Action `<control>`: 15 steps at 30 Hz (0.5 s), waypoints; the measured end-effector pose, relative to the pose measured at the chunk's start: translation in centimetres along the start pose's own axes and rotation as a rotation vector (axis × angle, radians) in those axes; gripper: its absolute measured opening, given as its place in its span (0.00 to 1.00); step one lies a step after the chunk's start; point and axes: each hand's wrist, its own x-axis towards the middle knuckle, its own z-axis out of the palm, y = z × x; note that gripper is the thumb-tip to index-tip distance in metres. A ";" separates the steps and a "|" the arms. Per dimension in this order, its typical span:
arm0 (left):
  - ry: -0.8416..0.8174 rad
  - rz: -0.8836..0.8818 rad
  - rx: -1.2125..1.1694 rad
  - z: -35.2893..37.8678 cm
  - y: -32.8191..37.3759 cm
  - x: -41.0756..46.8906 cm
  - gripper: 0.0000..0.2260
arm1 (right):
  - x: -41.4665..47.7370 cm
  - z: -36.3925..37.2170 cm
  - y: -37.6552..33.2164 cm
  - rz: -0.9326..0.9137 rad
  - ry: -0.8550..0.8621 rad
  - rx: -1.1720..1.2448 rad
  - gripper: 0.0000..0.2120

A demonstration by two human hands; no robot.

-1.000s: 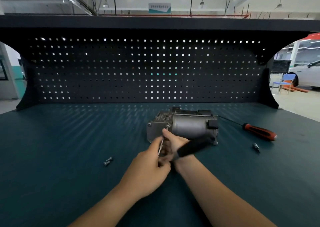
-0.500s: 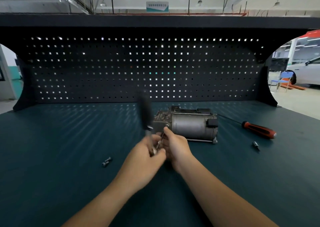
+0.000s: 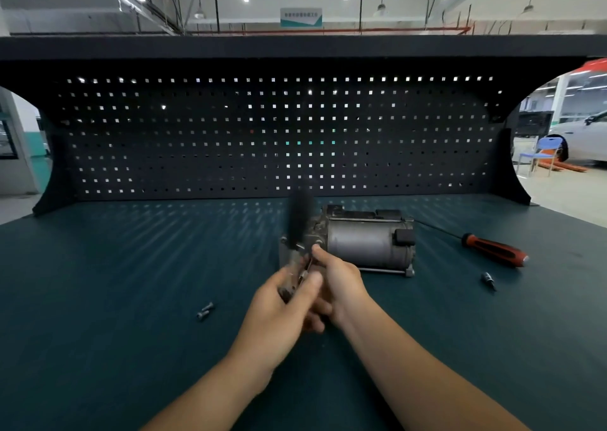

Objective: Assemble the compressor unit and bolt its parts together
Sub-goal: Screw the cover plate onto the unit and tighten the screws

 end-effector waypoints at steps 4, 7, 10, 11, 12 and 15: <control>0.004 -0.350 -0.603 0.2 1.4 -0.2 0.17 | 0.3 0.0 0.1 -0.017 -0.035 0.051 0.09; 0.013 -0.384 -0.609 -0.1 1.5 -0.2 0.17 | 0.5 0.0 0.2 -0.028 -0.037 0.023 0.09; 0.026 -0.199 -0.093 -0.6 1.0 0.1 0.11 | 0.6 -0.4 0.3 -0.067 -0.032 -0.067 0.09; 0.023 -0.076 0.144 -0.8 0.7 0.2 0.10 | 0.7 -0.4 0.2 -0.078 -0.029 -0.102 0.09; 0.028 0.053 0.390 -1.1 0.3 0.4 0.11 | 0.7 -0.5 0.2 -0.092 -0.020 -0.142 0.10; 0.079 0.321 1.129 -1.6 -0.2 0.4 0.08 | 0.7 -0.3 0.3 -0.170 0.030 -0.273 0.15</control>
